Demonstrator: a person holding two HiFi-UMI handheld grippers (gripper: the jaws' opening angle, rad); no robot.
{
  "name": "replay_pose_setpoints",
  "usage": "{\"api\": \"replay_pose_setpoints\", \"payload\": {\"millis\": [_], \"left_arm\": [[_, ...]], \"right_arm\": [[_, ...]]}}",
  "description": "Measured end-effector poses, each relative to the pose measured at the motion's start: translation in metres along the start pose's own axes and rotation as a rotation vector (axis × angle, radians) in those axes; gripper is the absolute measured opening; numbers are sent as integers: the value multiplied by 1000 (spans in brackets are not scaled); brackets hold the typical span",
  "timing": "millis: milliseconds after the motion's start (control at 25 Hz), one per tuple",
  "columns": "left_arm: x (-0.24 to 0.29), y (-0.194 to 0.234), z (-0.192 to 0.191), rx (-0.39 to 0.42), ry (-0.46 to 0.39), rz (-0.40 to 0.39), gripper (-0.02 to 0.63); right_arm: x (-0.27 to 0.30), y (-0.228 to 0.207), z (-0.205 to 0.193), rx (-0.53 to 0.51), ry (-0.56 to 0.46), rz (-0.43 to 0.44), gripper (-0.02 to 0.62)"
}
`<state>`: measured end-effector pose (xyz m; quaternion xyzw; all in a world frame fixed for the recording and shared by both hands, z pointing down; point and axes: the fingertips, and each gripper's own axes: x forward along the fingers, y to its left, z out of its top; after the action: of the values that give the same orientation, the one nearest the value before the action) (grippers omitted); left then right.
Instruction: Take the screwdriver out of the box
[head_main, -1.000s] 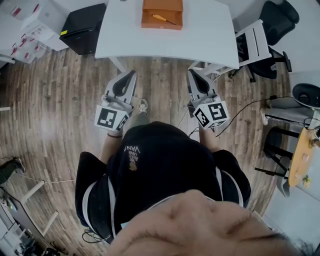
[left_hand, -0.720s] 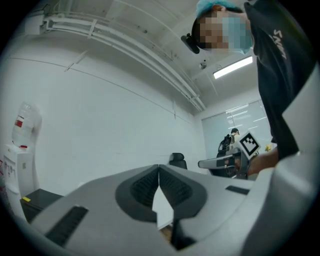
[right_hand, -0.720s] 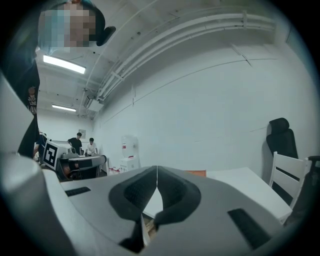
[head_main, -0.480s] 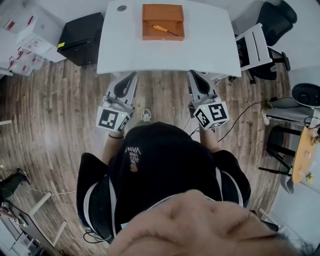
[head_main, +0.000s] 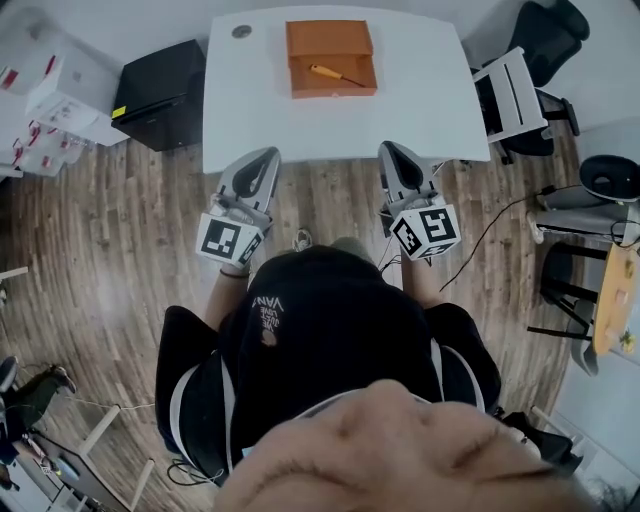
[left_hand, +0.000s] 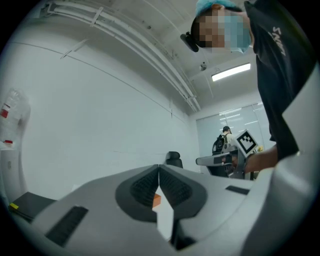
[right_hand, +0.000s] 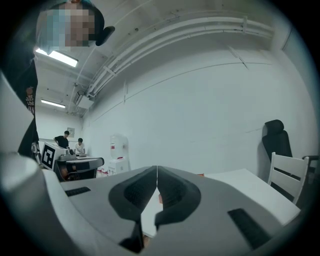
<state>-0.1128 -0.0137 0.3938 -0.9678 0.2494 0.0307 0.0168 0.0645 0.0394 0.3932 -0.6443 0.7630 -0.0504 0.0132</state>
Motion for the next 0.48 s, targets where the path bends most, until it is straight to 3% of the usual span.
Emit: {"api": "replay_pose_setpoints", "payload": {"millis": [480], "left_arm": [[25, 19, -8, -11, 12, -21, 15]], "right_arm": [[24, -19, 0, -3, 8, -24, 12]]}}
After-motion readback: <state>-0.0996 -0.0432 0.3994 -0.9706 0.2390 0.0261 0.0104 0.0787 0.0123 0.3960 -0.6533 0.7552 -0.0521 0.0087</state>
